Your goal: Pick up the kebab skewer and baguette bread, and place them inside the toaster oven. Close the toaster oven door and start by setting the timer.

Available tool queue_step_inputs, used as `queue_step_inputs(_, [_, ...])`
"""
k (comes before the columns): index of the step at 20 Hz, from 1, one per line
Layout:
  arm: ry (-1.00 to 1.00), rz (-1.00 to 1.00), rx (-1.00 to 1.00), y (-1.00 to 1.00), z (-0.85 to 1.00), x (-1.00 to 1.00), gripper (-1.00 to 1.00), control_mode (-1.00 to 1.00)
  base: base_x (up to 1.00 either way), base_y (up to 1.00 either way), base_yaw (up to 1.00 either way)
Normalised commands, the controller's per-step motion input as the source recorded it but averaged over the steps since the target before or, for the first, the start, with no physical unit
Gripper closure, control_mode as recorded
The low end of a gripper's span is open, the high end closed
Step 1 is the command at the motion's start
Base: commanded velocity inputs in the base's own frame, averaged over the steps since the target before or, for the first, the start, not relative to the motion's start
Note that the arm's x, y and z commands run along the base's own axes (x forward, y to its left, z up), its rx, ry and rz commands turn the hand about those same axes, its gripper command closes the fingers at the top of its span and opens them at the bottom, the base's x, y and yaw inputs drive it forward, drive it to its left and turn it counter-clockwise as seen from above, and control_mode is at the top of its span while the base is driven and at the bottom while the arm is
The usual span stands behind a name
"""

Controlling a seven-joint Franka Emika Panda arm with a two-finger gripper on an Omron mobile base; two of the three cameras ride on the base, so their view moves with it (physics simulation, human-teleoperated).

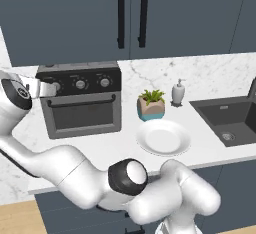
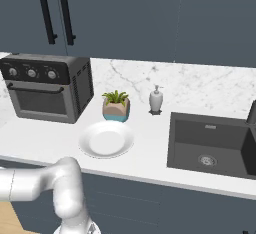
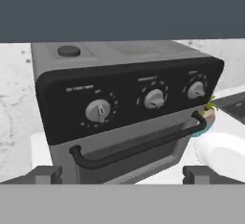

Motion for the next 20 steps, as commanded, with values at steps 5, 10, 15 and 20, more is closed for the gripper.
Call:
queue_step_inputs(5, [-0.05,0.62,0.00,-0.97,-0.34,0.11,-1.00,-1.00,0.00,0.00,0.00])
queue_step_inputs(10, [-0.13,0.65,0.00,-0.76,-0.19,0.05,-1.00,-1.00,0.00,0.00,0.00])
queue_step_inputs(15, [-0.04,0.44,-0.04,-0.08,-0.01,-0.02,-1.00,-1.00,0.00,0.00,0.00])
queue_step_inputs(20, [-0.22,0.13,-0.11,0.15,-0.01,-0.15,-1.00,-1.00,0.00,0.00,0.00])
